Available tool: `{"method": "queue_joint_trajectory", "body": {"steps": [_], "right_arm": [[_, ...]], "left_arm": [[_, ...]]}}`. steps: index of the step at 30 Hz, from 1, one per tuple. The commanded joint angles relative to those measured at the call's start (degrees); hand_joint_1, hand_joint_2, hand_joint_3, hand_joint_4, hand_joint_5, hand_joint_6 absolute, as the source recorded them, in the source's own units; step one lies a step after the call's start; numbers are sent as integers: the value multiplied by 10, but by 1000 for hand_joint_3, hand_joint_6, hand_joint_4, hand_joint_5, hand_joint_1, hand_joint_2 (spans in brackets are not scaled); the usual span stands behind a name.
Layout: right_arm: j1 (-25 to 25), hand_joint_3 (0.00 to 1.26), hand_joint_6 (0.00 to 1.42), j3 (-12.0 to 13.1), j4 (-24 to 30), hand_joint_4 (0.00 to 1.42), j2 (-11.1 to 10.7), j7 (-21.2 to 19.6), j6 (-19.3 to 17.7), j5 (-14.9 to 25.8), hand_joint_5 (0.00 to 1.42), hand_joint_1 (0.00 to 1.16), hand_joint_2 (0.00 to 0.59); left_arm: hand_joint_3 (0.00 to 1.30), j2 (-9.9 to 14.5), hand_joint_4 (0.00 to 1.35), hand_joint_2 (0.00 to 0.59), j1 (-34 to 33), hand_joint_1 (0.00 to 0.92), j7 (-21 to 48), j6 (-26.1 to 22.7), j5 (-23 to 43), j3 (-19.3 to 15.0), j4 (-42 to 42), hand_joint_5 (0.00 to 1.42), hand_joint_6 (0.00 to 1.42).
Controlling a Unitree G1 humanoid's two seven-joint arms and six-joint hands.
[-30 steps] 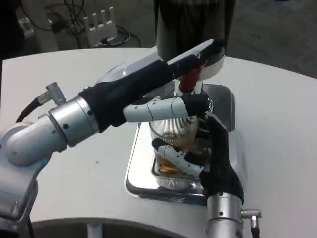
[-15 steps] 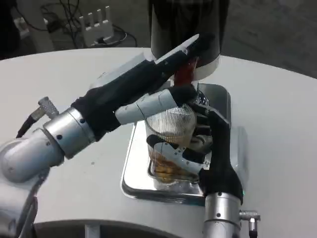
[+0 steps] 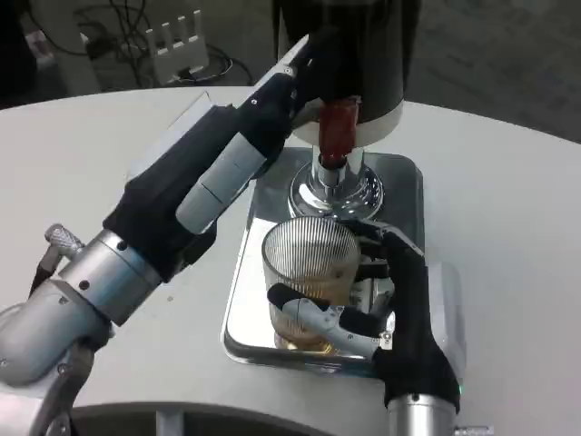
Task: Grasp the cup under the faucet to collect the drink, then remove the cup.
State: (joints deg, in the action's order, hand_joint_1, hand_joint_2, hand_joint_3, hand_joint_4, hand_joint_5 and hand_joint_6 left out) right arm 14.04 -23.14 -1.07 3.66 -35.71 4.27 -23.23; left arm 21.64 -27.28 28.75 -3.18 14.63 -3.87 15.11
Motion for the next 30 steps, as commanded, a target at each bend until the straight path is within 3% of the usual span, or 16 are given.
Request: {"method": "queue_joint_trajectory", "body": {"steps": [1,7,16,20,26,30], "right_arm": [[-40,960,1353,-22,47,1081,58,3,3,-4,1254,896,99],[-73,961,1360,-41,100,1070,51,15,19,-9,1254,896,94],[-110,954,1371,-44,174,1069,32,48,40,-6,1241,896,99],[-132,953,1383,-45,201,1069,21,63,37,-9,1241,896,99],[-161,959,1390,-40,247,1069,9,88,33,-9,1241,896,99],[-176,955,1392,-36,277,1069,-3,111,37,-10,1241,895,98]], "left_arm": [[0,-4,0,1,23,0,-21,-2,6,-18,25,0,0],[0,7,0,10,66,0,-43,40,-32,-37,56,0,0],[0,33,0,16,193,0,-49,139,-85,-87,94,0,0],[0,54,0,21,240,0,-48,207,-127,-109,82,0,0],[0,66,0,29,295,0,-64,291,-196,-125,68,0,0],[0,80,0,33,327,0,-88,354,-275,-146,60,0,0]]}}
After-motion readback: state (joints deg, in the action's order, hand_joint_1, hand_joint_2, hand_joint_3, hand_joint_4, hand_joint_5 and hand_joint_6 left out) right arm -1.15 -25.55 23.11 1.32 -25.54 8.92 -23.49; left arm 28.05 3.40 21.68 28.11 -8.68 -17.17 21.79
